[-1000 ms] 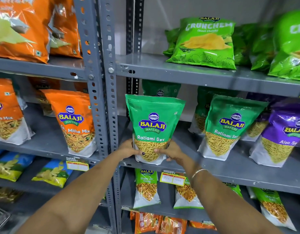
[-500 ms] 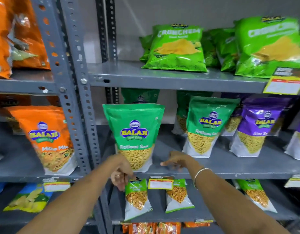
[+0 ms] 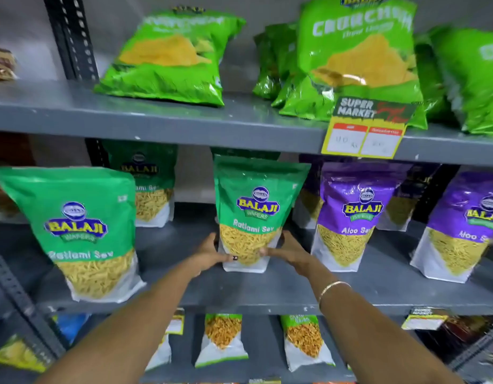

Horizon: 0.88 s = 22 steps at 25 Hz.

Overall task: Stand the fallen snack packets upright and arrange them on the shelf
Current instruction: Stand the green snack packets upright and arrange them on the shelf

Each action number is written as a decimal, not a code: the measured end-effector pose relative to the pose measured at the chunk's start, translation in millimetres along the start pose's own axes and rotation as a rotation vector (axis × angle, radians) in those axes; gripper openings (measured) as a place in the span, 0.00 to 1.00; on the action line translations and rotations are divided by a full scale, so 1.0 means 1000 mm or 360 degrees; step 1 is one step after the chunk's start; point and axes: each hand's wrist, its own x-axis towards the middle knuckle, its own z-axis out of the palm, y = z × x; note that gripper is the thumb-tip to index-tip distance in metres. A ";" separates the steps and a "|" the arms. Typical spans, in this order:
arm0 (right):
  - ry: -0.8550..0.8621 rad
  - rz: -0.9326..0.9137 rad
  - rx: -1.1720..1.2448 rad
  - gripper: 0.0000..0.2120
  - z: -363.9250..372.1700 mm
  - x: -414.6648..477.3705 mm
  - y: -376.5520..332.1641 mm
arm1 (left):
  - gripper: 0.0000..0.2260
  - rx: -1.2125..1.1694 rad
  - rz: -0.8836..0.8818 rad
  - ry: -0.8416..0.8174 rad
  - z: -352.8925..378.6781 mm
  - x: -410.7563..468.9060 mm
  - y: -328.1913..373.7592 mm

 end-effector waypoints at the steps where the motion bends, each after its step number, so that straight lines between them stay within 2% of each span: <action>1: -0.0130 -0.0065 0.0044 0.29 0.000 0.000 0.000 | 0.38 -0.0064 0.0009 0.0052 0.007 0.002 0.000; 3: -0.0211 -0.0169 0.0182 0.31 0.002 -0.004 0.001 | 0.32 -0.0185 -0.0019 0.0167 0.018 -0.004 0.000; 4: -0.0168 -0.0174 0.0219 0.32 0.004 -0.004 0.005 | 0.29 -0.0196 -0.0029 0.0215 0.020 -0.008 -0.001; 9: -0.0001 -0.0165 0.0152 0.37 0.017 -0.022 0.025 | 0.20 0.0054 -0.0075 0.0274 0.016 -0.042 -0.004; 14: 0.0068 -0.0150 -0.0005 0.40 0.026 -0.048 0.021 | 0.19 0.0213 -0.0107 0.0276 0.013 -0.065 -0.005; 22: 0.0121 -0.0175 0.0032 0.39 0.033 -0.061 0.022 | 0.20 0.0235 -0.0125 0.0241 0.007 -0.068 -0.009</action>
